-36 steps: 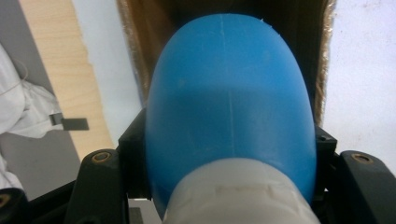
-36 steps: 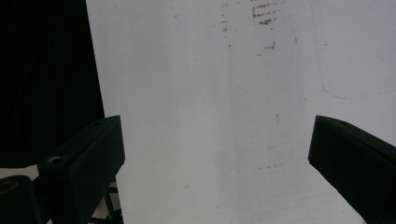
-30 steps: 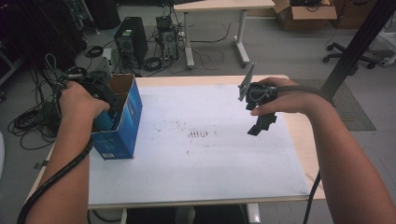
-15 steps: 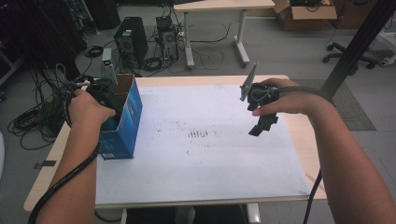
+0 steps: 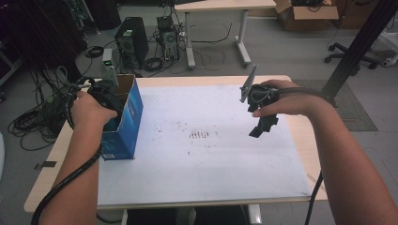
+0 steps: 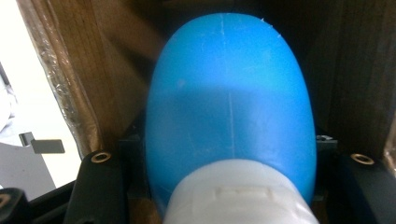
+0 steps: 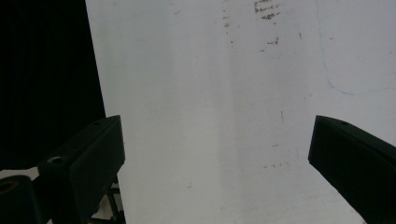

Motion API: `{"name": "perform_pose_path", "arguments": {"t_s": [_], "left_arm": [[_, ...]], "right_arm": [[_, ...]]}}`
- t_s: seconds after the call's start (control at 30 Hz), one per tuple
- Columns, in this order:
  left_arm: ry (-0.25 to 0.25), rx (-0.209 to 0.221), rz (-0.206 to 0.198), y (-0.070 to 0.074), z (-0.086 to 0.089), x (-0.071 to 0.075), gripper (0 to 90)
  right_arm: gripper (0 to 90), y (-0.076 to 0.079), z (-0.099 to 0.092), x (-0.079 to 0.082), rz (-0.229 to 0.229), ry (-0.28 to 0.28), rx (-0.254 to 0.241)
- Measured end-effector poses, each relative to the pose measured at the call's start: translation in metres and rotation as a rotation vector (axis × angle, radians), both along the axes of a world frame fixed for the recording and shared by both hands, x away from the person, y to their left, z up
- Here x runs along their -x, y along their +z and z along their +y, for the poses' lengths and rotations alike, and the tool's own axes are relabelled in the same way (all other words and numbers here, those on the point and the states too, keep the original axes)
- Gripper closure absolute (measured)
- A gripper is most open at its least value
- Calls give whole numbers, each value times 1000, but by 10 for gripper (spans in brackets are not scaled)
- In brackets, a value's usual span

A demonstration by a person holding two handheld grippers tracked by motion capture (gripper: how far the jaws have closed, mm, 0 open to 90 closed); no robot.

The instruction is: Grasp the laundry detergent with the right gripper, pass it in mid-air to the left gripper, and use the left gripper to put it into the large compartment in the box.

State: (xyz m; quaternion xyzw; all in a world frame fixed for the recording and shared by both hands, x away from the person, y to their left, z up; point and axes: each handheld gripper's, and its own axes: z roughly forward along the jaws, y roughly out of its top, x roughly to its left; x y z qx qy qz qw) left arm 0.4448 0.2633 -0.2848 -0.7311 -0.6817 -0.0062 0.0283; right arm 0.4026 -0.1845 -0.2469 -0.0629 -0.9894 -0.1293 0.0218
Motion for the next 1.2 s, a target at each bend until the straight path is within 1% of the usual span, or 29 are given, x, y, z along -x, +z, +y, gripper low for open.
{"name": "perform_pose_path", "arguments": {"t_s": [0.13,0.33,0.43,0.67,0.7,0.77,0.87,1.03,1.07,1.2], "left_arm": [[-5,2,1,-1,0,0,382],[-7,5,-7,-2,1,0,380],[-16,6,-13,-2,1,1,376],[-13,32,-17,-2,4,1,359],[-4,41,-17,-2,5,1,349],[3,45,-17,-1,5,1,348],[8,45,-15,0,5,2,340],[6,43,-24,1,5,3,322],[7,43,-17,2,4,3,321],[-1,37,-22,4,3,4,303]], "right_arm": [[39,0,0,0,0,1,3],[39,1,-1,2,1,-2,2],[39,1,-2,2,-1,-5,4],[38,1,-4,2,3,-13,4],[39,0,-4,2,2,-10,4],[38,0,-3,2,2,-11,4],[38,0,-3,3,4,-10,3],[39,-1,-4,3,11,-15,3],[38,-2,-4,3,10,-13,3],[39,-2,-5,3,7,-14,-3]]}}
